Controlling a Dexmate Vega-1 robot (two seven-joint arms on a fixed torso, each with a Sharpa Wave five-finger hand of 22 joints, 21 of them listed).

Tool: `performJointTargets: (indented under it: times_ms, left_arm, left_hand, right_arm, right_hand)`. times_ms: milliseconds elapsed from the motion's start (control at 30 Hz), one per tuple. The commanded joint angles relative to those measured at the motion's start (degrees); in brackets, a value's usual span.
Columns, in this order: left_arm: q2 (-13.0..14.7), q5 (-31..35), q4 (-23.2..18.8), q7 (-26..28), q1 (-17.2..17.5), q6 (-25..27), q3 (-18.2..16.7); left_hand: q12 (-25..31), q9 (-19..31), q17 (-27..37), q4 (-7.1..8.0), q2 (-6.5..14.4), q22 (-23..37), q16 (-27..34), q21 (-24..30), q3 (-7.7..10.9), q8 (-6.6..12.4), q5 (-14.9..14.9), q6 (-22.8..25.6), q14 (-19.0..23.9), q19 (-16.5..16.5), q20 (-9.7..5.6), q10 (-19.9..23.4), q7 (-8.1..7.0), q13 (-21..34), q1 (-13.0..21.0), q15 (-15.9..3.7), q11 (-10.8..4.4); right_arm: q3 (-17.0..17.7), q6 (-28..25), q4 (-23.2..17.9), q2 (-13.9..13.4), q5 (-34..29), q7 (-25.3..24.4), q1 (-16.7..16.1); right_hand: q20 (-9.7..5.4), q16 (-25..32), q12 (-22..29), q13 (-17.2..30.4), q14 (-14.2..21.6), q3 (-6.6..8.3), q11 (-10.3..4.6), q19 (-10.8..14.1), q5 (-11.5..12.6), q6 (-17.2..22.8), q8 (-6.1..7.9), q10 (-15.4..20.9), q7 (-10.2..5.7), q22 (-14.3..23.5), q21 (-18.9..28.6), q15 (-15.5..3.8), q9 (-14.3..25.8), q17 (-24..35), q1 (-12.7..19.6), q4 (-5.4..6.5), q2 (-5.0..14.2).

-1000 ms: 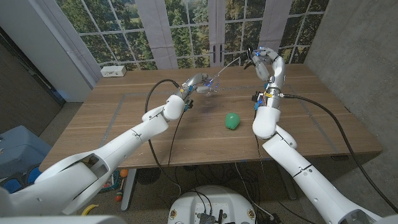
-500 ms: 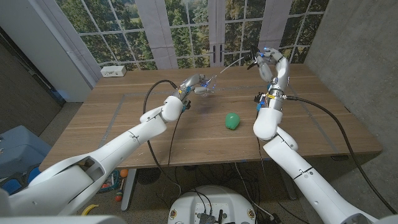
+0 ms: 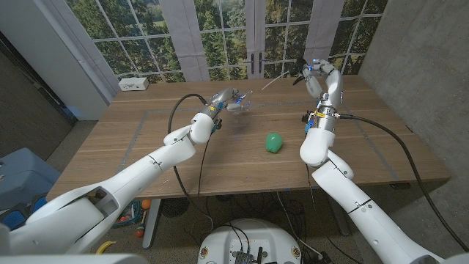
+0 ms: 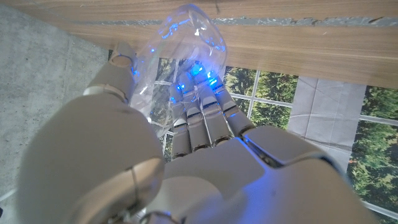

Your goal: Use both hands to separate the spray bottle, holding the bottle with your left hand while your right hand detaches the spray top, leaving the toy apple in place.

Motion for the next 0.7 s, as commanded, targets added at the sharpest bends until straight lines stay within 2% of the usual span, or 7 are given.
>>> performJointTargets:
  times_ms: [33, 333, 700]
  left_arm:
    - [1.6, 4.0, -4.7, -1.6, 0.6, 8.6, 1.3]
    - [2.6, 6.0, -7.2, -3.6, 0.8, 13.6, 2.2]
    - [3.7, 7.5, -9.1, -7.8, -0.1, 18.9, 3.8]
  left_hand:
    - [9.3, 0.0, 0.0, 11.77, 7.9, 0.1, -0.2, 0.2, 12.54, 1.01, 0.2, 8.3, 5.0, -0.4, -0.18, 16.7, -6.78, 9.5, 0.1, -14.39, -14.33]
    - [8.7, -0.2, -0.2, 11.41, 7.9, 0.0, -0.4, 0.2, 12.35, 0.76, 0.0, 8.4, 4.3, -0.8, 0.06, 16.7, -6.46, 8.8, 0.1, -14.33, -14.38]
    - [8.0, -0.5, -0.3, 11.09, 7.9, -0.1, -0.5, 0.0, 12.08, 0.47, -0.1, 8.4, 3.9, -1.4, 0.20, 16.9, -6.27, 8.0, 0.1, -14.34, -14.44]
  right_arm:
    - [0.0, -9.9, -3.9, -1.8, 0.5, 4.1, -1.0]
    - [-0.8, -19.4, -7.0, -3.8, 2.0, 8.9, -0.6]
    - [-2.7, -29.5, -8.6, -5.8, 4.5, 13.6, 2.0]
  right_hand:
    - [0.12, -0.6, -0.4, 0.4, -1.0, 0.83, -0.31, -1.0, 0.7, 0.1, 2.25, -1.2, -0.31, 0.0, -0.4, -3.91, 17.1, 0.2, -0.7, -0.04, -0.02]
    - [0.43, -1.0, -1.2, 0.7, -1.9, 1.24, -0.22, -2.1, 1.1, 0.1, 2.46, -2.2, -0.44, 0.0, -0.8, -3.46, 17.0, 0.3, -1.2, -0.10, -0.25]
    - [0.66, -1.6, -2.0, 0.9, -3.2, 1.67, 0.25, -2.9, 1.6, 0.0, 2.62, -3.2, -0.34, 0.0, -1.1, -2.93, 16.8, 0.4, -1.6, -0.21, -0.47]
